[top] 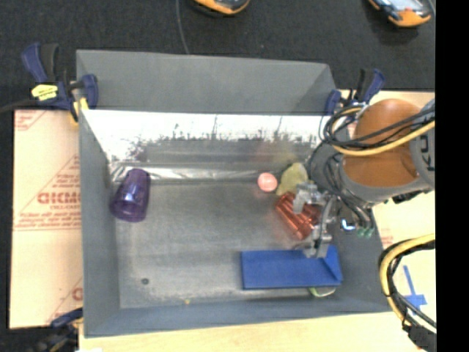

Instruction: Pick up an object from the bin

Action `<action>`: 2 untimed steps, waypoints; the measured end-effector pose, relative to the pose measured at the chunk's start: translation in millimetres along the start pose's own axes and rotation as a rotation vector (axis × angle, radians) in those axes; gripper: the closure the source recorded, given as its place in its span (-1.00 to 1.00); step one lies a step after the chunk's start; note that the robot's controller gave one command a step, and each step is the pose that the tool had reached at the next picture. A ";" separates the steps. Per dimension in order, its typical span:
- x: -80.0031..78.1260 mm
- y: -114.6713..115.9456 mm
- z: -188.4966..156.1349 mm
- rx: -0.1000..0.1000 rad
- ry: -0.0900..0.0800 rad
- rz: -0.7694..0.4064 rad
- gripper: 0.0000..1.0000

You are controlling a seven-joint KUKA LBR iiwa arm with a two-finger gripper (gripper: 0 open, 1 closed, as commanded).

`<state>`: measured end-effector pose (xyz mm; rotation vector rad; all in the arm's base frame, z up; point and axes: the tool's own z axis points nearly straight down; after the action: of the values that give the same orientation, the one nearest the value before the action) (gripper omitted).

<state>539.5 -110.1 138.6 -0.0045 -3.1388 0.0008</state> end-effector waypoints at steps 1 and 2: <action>-1.5 0.2 -2.1 0.001 -0.005 -0.002 -1.00; -51.5 -5.3 62.4 0.000 -0.031 0.101 -1.00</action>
Offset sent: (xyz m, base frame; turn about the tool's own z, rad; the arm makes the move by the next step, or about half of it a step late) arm 0.0429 -0.0045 -0.0686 0.1006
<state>590.8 -115.5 76.1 -0.1649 -3.1651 0.0011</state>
